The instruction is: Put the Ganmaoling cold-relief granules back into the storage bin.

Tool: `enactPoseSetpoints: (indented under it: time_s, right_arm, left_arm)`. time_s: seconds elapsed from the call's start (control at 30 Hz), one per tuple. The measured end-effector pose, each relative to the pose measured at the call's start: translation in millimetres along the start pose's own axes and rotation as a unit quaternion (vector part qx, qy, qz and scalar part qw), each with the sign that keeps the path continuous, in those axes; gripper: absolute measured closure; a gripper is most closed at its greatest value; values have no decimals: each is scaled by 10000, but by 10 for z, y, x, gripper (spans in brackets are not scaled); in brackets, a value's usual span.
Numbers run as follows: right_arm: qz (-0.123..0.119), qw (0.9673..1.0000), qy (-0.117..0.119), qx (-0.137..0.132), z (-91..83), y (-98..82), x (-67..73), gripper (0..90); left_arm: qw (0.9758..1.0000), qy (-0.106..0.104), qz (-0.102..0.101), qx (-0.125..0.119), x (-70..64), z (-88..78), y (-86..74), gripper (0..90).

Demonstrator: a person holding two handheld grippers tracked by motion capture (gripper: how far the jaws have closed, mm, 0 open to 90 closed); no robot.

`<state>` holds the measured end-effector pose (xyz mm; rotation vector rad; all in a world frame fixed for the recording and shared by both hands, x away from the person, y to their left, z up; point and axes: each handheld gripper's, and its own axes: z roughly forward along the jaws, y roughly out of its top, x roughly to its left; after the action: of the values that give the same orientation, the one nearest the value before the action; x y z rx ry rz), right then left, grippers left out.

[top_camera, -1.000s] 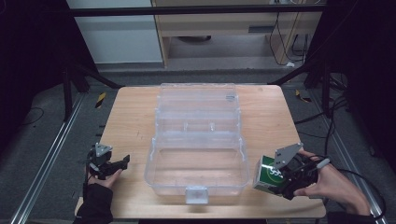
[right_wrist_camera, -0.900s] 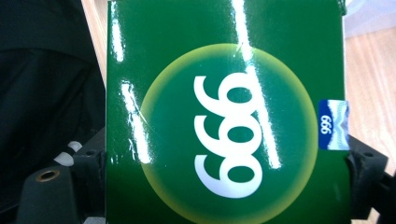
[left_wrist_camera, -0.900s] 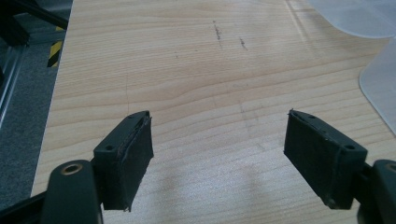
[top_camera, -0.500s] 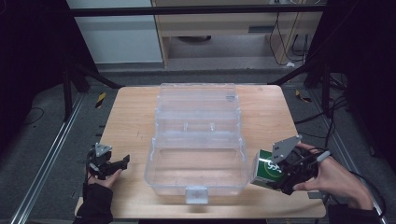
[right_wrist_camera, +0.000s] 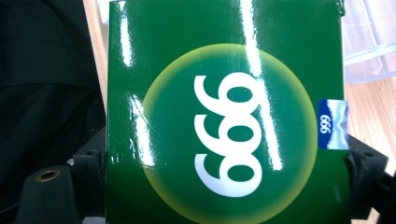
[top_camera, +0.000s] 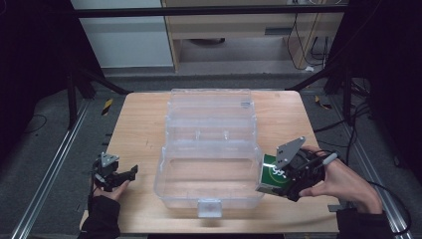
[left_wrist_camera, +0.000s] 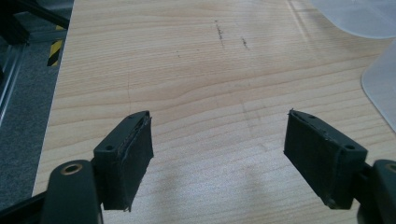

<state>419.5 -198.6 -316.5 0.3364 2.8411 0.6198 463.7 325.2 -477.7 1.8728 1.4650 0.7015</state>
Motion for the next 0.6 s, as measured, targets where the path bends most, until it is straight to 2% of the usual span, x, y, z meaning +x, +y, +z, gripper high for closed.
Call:
enactPoseSetpoints:
  time_s: [0.6]
  right_arm:
    - [-125, 9998, 137, -73, 179, 295, -79, 160]
  left_arm:
    - [10000, -3, -8, -2, 8, 1, 1, 231]
